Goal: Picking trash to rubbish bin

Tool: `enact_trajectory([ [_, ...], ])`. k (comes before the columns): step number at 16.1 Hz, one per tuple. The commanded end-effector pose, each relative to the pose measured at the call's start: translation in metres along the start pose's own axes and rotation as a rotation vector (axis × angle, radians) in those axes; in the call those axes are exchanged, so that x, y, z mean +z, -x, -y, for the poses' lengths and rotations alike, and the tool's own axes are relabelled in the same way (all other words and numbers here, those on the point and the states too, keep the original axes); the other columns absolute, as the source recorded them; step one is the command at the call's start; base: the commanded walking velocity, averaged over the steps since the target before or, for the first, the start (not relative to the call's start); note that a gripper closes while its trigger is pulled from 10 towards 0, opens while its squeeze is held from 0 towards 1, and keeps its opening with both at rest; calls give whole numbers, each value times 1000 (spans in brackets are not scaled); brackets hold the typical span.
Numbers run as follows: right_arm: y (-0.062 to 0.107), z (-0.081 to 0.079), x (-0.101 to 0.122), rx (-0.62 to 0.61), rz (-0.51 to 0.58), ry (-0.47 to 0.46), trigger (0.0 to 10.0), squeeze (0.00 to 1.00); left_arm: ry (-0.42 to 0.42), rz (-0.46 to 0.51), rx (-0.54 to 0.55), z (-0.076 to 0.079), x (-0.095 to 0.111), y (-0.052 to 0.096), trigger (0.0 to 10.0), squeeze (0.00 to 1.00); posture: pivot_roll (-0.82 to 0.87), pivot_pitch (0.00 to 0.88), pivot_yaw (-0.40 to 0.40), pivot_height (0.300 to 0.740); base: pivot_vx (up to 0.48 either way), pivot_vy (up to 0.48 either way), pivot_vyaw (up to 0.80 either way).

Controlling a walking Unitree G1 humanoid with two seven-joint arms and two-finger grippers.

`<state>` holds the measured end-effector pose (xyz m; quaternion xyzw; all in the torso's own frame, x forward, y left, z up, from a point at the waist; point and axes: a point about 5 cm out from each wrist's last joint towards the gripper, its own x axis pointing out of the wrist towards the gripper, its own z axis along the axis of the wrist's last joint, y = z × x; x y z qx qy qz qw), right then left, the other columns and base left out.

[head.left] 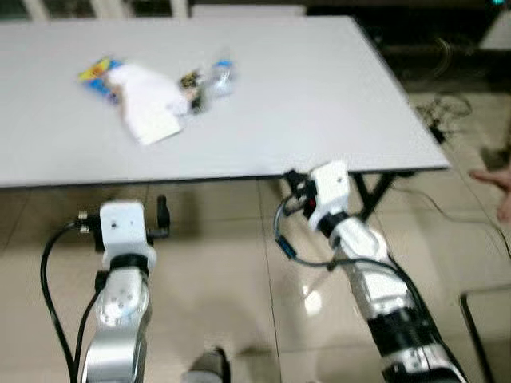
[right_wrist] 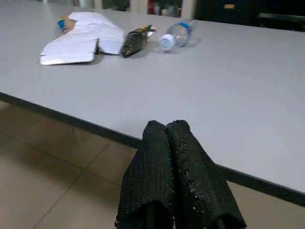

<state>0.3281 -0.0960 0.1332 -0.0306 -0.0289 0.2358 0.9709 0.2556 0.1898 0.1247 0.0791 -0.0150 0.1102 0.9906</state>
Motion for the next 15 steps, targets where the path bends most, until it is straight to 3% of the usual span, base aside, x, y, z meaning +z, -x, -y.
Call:
enact_trajectory([
  [1, 1, -1, 1, -5, 5, -14, 10000, 0, 15, -17, 13, -2, -2, 1, 10000, 0, 10, 137, -25, 740, 0, 0, 0],
  [3, 0, 0, 2, -10, 11, -20, 10000, 0, 47, -27, 15, -4, -2, 0, 10000, 0, 10, 137, -25, 740, 0, 0, 0],
  [6, 2, 2, 13, -18, 72, -21, 10000, 0, 114, 53, -7, -5, 15, -1, 10000, 0, 9, 136, -27, 740, 0, 0, 0],
  [9, 0, 3, 24, -18, 116, -7, 10000, 0, 133, 87, -16, -4, 27, -4, 10000, 0, 9, 136, -27, 740, 312, 0, 0],
  [15, 2, -1, 24, -10, 121, -15, 10000, 0, 142, 83, -22, -4, 27, -2, 10000, 0, 5, 138, -25, 740, 396, 0, 0],
])
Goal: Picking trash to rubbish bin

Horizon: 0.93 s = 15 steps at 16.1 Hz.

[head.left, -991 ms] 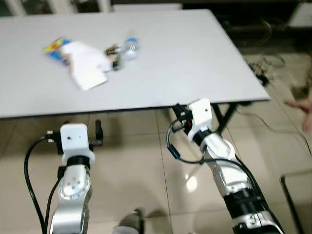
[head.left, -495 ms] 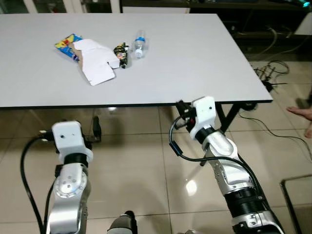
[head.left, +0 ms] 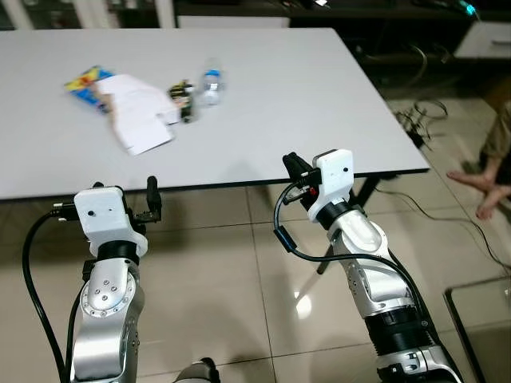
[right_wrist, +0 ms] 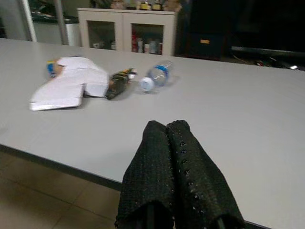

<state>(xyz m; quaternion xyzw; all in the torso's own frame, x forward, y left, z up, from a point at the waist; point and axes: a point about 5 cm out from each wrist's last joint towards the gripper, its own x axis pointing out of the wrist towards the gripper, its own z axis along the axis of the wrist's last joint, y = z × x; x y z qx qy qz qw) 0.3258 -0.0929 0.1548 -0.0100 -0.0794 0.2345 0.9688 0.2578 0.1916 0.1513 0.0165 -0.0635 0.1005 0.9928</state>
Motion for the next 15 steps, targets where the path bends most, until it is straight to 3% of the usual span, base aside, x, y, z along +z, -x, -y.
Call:
enact_trajectory([
  [1, 2, 1, 3, -2, 14, 2, 10000, 0, 6, -3, -10, 1, 1, 2, 10000, 0, 5, 138, -25, 740, 409, 251, 0],
  [15, 4, 1, 2, 5, 5, 10, 10000, 0, -7, -28, -6, 1, -1, 3, 10000, 0, 4, 150, -24, 740, 375, 297, 0],
])
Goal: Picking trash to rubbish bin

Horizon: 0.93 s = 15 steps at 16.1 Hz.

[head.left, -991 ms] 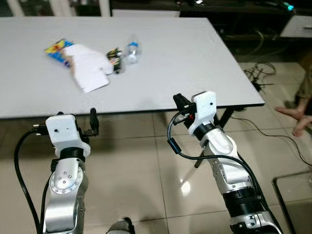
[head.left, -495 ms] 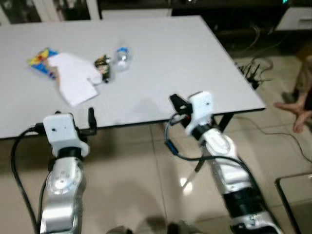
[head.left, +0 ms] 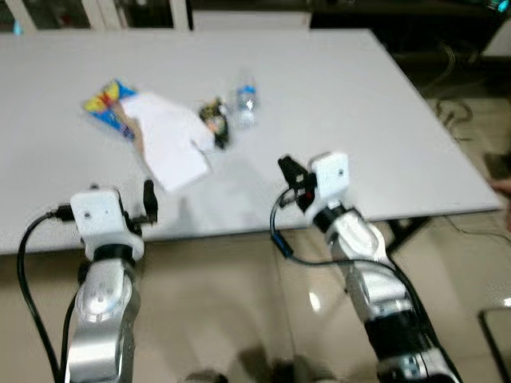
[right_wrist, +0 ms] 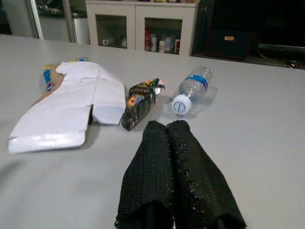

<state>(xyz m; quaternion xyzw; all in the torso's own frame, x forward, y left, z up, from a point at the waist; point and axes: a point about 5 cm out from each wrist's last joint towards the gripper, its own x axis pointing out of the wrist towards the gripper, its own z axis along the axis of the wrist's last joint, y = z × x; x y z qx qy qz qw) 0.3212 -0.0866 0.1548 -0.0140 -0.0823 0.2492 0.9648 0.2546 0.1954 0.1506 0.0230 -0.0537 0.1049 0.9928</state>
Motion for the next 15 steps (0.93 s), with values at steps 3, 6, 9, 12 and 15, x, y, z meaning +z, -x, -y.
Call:
enact_trajectory([
  [3, 2, 8, 1, -26, -1, 5, 10000, 0, 16, -23, -9, 5, -3, 1, 10000, 0, 4, 150, -24, 740, 346, 333, 0],
  [6, 2, 8, 2, -27, 0, 6, 10000, 0, 26, -48, -9, 5, -6, 0, 10000, 0, 4, 150, -24, 740, 337, 214, 0],
  [9, 3, 9, 2, -27, -3, 5, 10000, 0, 33, -56, -18, 8, -8, -1, 10000, 0, 4, 150, -24, 740, 0, 0, 0],
  [12, 2, 8, 1, -26, -2, 1, 10000, 0, 36, -66, -27, 10, -9, 0, 10000, 0, 4, 150, -24, 740, 0, 0, 0],
  [15, 2, 8, 1, -24, -2, 0, 10000, 0, 23, -83, -20, 9, -11, -1, 10000, 0, 4, 150, -24, 740, 0, 0, 0],
])
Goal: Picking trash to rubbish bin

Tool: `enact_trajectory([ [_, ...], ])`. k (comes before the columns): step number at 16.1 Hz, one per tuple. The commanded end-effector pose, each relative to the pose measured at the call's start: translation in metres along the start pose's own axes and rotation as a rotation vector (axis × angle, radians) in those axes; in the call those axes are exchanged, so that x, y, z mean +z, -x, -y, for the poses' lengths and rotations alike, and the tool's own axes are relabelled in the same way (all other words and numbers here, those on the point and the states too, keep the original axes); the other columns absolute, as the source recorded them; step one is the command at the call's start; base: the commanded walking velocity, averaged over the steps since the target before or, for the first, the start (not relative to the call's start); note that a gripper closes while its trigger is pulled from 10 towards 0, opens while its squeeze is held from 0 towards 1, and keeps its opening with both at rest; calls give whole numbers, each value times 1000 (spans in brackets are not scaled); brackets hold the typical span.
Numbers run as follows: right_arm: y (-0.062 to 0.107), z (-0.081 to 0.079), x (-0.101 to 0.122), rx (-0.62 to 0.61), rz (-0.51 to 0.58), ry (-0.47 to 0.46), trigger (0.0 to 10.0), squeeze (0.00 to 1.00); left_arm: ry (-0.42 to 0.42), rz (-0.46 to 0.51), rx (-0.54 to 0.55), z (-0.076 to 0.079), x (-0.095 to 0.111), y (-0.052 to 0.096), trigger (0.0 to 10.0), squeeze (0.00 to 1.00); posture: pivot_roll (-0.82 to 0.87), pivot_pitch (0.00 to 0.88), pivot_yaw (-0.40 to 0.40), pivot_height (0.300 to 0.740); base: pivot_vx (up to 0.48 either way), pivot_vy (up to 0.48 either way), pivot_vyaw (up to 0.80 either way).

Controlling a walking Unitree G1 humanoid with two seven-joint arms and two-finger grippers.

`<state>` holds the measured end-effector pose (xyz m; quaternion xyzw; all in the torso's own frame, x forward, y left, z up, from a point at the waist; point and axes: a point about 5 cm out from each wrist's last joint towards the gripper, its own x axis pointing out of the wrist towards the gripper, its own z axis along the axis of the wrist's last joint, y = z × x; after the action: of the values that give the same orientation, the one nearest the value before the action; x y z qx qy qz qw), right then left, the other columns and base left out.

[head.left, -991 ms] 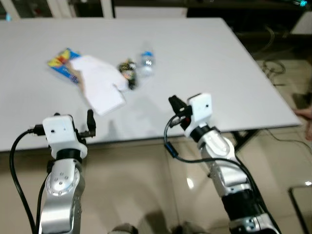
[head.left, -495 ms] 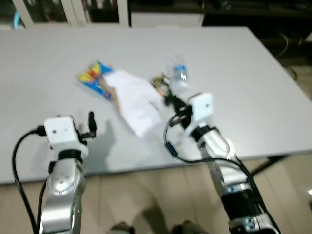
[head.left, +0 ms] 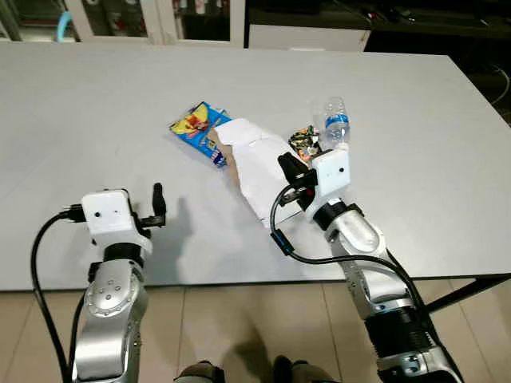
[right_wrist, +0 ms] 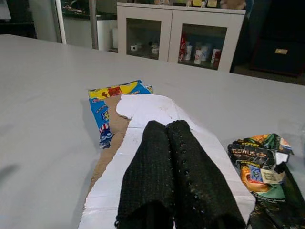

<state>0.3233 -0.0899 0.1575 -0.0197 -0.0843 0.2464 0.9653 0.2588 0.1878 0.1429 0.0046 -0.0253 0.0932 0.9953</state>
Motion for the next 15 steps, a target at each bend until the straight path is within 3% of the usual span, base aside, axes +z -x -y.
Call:
enact_trajectory([
  [1, 3, 4, -1, -19, -3, -12, 10000, 0, -8, -24, 5, 0, -4, 1, 10000, 0, 4, 150, -24, 740, 0, 0, 0],
  [5, 3, 3, -2, -19, -6, -10, 10000, 0, -7, -54, 22, -2, -7, 1, 10000, 0, 4, 150, -24, 740, 0, 0, 0],
  [8, 3, 3, -2, -19, -6, -12, 10000, 0, -8, -60, 24, -4, -8, 1, 10000, 0, 4, 150, -24, 740, 0, -334, 0],
  [15, 4, 3, -3, -18, -12, -10, 10000, 0, 4, -81, 39, -7, -12, 3, 10000, 0, 3, 154, -22, 740, 288, -381, 0],
])
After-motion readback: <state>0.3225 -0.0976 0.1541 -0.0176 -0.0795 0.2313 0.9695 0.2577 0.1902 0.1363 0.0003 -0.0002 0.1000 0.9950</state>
